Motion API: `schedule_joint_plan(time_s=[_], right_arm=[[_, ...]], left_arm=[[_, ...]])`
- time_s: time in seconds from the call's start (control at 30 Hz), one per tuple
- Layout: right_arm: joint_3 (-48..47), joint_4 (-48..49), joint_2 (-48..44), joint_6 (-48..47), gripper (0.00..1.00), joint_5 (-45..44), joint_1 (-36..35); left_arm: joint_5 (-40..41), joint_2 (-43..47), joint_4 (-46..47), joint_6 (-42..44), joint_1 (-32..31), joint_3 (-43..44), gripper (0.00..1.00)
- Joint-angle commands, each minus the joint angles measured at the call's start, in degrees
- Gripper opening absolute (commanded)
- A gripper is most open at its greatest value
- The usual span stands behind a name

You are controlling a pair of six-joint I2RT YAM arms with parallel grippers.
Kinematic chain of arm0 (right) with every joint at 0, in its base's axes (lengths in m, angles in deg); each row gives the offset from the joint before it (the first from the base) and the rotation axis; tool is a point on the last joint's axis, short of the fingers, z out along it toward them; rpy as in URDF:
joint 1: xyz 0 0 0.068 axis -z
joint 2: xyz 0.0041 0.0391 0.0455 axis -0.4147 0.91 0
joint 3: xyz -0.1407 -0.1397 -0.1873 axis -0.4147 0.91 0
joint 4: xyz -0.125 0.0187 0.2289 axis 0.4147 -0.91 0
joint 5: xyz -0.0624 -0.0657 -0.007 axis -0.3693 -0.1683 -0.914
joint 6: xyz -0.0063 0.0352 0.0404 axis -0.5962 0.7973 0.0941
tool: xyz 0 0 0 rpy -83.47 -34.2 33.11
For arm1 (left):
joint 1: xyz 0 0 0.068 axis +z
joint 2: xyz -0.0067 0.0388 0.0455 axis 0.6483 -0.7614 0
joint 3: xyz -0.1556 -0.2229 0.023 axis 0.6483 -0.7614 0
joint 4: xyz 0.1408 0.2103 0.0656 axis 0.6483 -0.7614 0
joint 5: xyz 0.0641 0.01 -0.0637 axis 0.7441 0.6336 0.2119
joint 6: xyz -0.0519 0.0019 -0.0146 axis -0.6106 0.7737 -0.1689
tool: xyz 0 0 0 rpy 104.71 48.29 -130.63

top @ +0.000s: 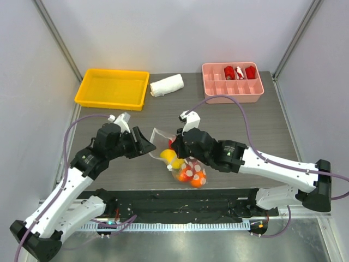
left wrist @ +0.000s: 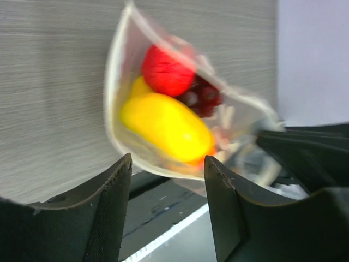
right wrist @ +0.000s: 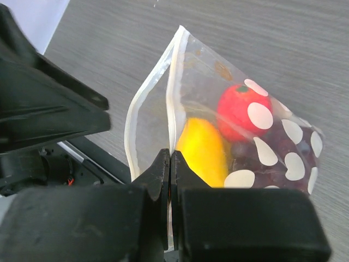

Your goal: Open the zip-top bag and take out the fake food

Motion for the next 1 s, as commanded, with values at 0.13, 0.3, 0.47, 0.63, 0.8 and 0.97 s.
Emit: schedule_joint_plan(time_s=[0.13, 0.3, 0.47, 0.63, 0.8, 0.97], right_arm=[[0.8, 7.29, -0.25, 0.59, 0.01, 1.71, -0.79], [0.89, 7.74, -0.43, 0.59, 0.01, 1.09, -0.96], [1.07, 8.53, 0.01, 0.85, 0.01, 1.8, -1.05], [1.07, 9.15, 0.01, 0.94, 0.01, 1.97, -1.14], [1.5, 9.32, 0.18, 0.59, 0.01, 2.24, -1.14], [2.82, 10.29, -0.43, 0.94, 0.01, 2.5, -1.14]], left_arm=[[-4.25, 4.67, 10.0, -15.38, -0.09, -0.28, 0.49], [-1.35, -0.25, 10.1, -23.39, -0.61, -3.7, 0.27], [2.7, -6.14, 12.03, -26.38, -3.16, -4.33, 0.24], [3.84, -8.61, 11.77, -27.0, -4.75, -5.81, 0.29], [4.72, -7.73, 12.47, -28.49, -6.06, -8.98, 0.39], [6.03, -8.43, 13.35, -29.29, -9.22, -9.6, 0.51]])
